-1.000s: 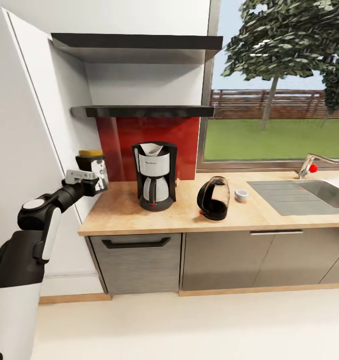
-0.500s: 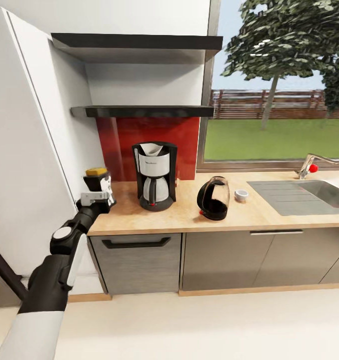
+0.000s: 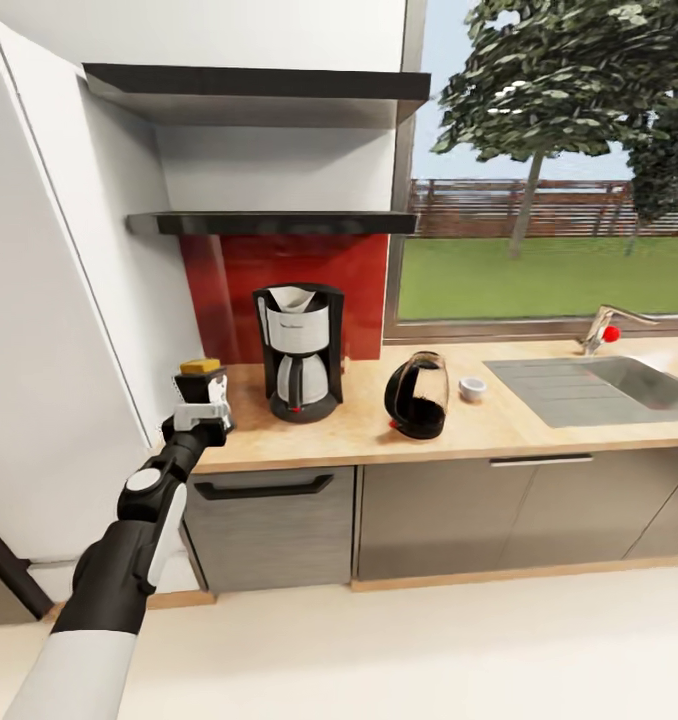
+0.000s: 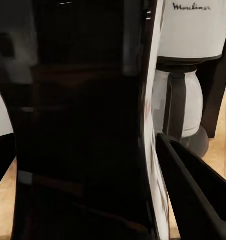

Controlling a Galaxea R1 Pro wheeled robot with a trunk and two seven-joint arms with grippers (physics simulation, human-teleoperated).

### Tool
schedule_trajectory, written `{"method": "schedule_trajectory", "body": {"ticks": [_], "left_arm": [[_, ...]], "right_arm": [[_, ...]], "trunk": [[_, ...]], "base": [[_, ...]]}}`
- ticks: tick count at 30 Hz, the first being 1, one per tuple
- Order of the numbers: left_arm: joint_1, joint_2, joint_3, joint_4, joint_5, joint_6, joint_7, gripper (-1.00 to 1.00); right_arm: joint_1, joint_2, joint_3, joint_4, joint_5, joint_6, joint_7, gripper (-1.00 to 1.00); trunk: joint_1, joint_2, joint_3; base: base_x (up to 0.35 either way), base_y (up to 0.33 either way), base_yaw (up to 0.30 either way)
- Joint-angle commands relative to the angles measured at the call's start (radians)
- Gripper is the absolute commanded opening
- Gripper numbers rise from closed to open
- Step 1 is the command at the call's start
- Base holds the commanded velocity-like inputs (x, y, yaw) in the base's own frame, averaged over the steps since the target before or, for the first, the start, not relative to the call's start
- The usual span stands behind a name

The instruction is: Set up a coffee station on the kitchen countertop: keep the coffee maker on the countertop, move the bottle of coffee from the kitchen shelf to the counter next to the coffee maker, place a paper coffee filter on top of the coffee maker, put the saucer next to the coffee maker with the coffee cup on the saucer, and place the electric kettle next to the coffee maker.

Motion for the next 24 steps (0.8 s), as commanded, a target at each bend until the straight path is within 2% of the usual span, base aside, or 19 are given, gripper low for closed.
{"method": "schedule_trajectory", "body": {"ticks": [1,9,14,18,24], "left_arm": [[-0.001,0.001,0.001,-0.001,-0.003,0.006,-0.003,-1.0],[0.001,0.007,-0.002,0.019,-0.009,0.006,0.002,-1.0],[0.0,0.006,-0.005,0.063,-0.017,0.0,0.002,-1.0],[0.0,0.005,-0.004,0.106,-0.035,-0.05,0.002,-1.0],[0.0,0.005,-0.003,0.131,-0.042,-0.09,0.002,-1.0]], "right_arm": [[-0.001,-0.002,0.008,0.0,-0.01,0.005,0.003,1.0],[0.0,-0.023,0.011,0.004,-0.006,0.007,0.007,1.0],[-0.001,-0.027,0.013,0.005,-0.003,0.008,0.004,1.0],[-0.001,-0.024,0.018,0.004,-0.001,0.008,0.002,1.0],[-0.001,-0.02,0.097,0.003,0.015,0.008,0.002,1.0]], "trunk": [[0.001,-0.002,-0.002],[0.001,-0.002,-0.002],[0.001,-0.002,-0.002],[0.001,-0.002,-0.002],[0.001,-0.002,-0.002]], "base": [[0.0,0.0,-0.269],[0.0,0.0,-0.283],[0.0,0.0,-0.084],[0.078,0.0,-0.014],[0.259,0.0,-0.002]]}}
